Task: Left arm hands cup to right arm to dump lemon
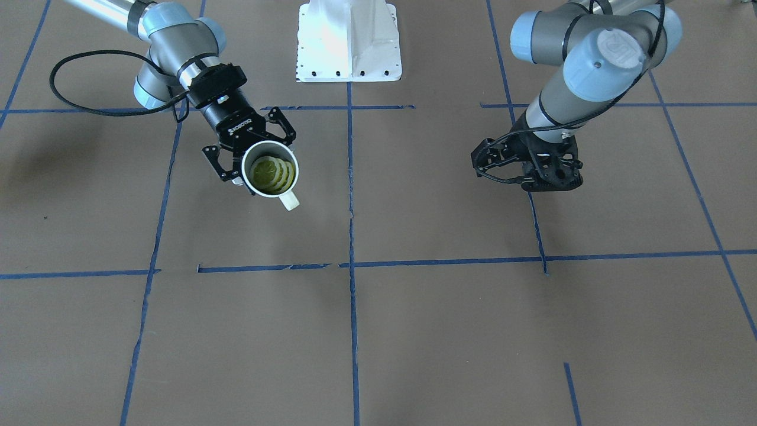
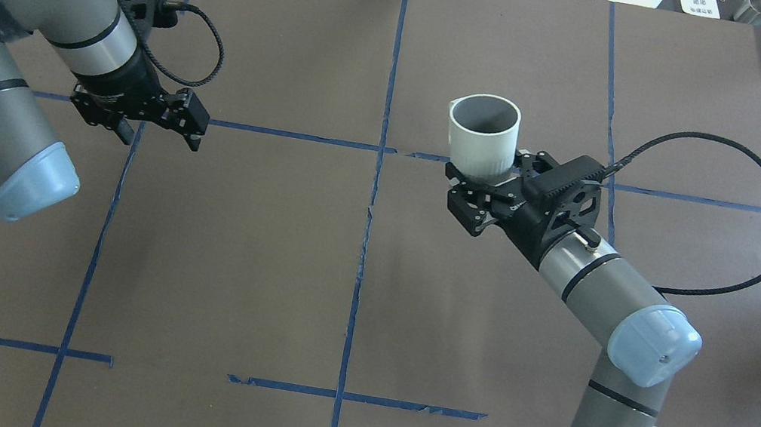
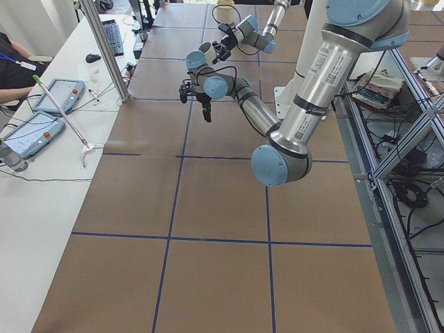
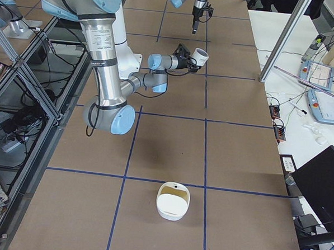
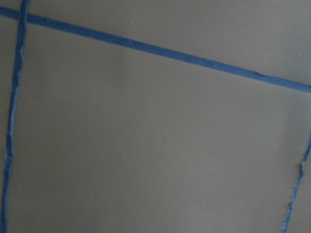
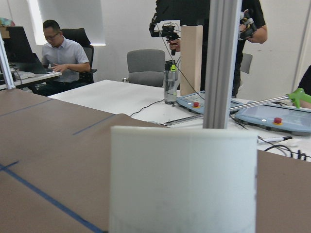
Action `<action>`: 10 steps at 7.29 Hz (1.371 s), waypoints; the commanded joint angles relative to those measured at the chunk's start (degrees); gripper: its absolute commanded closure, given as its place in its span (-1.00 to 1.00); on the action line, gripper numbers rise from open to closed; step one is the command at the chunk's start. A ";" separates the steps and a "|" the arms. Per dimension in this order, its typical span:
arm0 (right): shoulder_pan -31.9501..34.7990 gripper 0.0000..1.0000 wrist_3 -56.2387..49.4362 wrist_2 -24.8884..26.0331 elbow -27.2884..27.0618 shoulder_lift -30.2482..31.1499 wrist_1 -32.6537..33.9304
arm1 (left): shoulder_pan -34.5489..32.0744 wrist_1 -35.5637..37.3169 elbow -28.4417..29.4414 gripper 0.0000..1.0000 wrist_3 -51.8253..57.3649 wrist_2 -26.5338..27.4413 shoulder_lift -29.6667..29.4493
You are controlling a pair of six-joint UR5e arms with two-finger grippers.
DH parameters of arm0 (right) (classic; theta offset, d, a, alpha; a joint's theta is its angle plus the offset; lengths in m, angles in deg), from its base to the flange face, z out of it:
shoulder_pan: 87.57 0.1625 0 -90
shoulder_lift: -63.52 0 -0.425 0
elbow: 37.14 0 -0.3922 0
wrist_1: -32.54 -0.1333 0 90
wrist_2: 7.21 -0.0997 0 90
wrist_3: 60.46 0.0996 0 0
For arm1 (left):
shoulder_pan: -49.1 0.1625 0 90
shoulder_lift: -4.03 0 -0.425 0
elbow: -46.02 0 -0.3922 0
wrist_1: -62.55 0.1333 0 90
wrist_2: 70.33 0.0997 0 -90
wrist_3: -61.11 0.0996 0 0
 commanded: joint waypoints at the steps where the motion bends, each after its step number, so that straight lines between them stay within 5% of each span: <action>1: 4.70 0.65 0.46 2.49 -2.86 8.02 -0.46 | -5.15 -0.04 -2.02 -1.00 18.26 1.09 7.45; 5: 9.37 0.70 2.22 2.14 -6.06 29.73 -19.14 | -10.70 -0.74 -8.15 -1.00 20.46 1.17 18.89; 7: 11.04 0.70 3.01 2.49 -5.44 39.75 -27.85 | -10.36 -0.92 -8.96 -1.00 14.31 1.35 18.29; 8: 12.18 0.70 6.93 2.58 -3.53 41.79 -32.23 | -10.44 -0.92 -9.40 -1.00 14.12 1.35 18.55; 10: 14.20 0.79 12.12 2.49 8.47 41.99 -48.19 | -10.36 -0.92 -9.58 -1.00 13.85 1.35 18.56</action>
